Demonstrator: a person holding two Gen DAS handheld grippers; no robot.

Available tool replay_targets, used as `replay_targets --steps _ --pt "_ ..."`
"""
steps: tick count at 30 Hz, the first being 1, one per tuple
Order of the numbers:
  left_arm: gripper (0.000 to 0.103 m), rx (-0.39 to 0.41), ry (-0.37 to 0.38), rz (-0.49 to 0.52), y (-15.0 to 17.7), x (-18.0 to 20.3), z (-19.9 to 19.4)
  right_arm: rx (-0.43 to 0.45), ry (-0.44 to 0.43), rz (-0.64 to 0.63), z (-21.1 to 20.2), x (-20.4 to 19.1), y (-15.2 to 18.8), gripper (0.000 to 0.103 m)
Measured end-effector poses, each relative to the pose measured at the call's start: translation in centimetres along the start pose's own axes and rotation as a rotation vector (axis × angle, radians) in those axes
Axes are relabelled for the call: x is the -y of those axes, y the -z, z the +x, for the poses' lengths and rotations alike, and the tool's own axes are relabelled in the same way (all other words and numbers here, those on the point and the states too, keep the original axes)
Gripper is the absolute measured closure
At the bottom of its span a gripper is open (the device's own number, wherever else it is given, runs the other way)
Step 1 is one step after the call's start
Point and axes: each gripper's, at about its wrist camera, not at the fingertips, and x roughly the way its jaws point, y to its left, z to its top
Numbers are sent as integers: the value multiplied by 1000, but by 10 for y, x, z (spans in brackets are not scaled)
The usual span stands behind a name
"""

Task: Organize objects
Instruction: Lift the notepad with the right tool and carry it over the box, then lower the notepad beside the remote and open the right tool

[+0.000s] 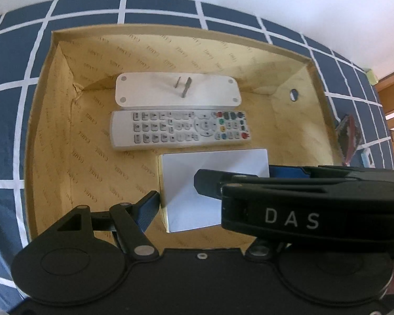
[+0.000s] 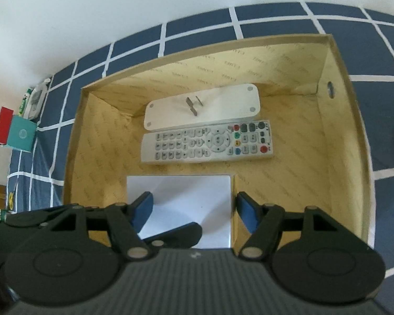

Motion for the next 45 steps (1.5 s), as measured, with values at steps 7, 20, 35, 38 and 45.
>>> replay_targets --steps 7,20,35,38,45 --pt "33 -32 6 -19 -8 -10 23 -41 2 5 26 10 -10 34" --pt "34 -52 12 -32 -13 -17 44 -79 18 4 51 20 -18 34" --pt "32 -70 6 -29 -16 -19 47 -90 26 9 57 22 -23 34" --pt "32 -77 -3 -38 -15 -19 45 -84 30 11 54 21 -22 34" --pt "27 -52 -26 -34 -9 -10 26 -56 44 7 37 21 -18 30"
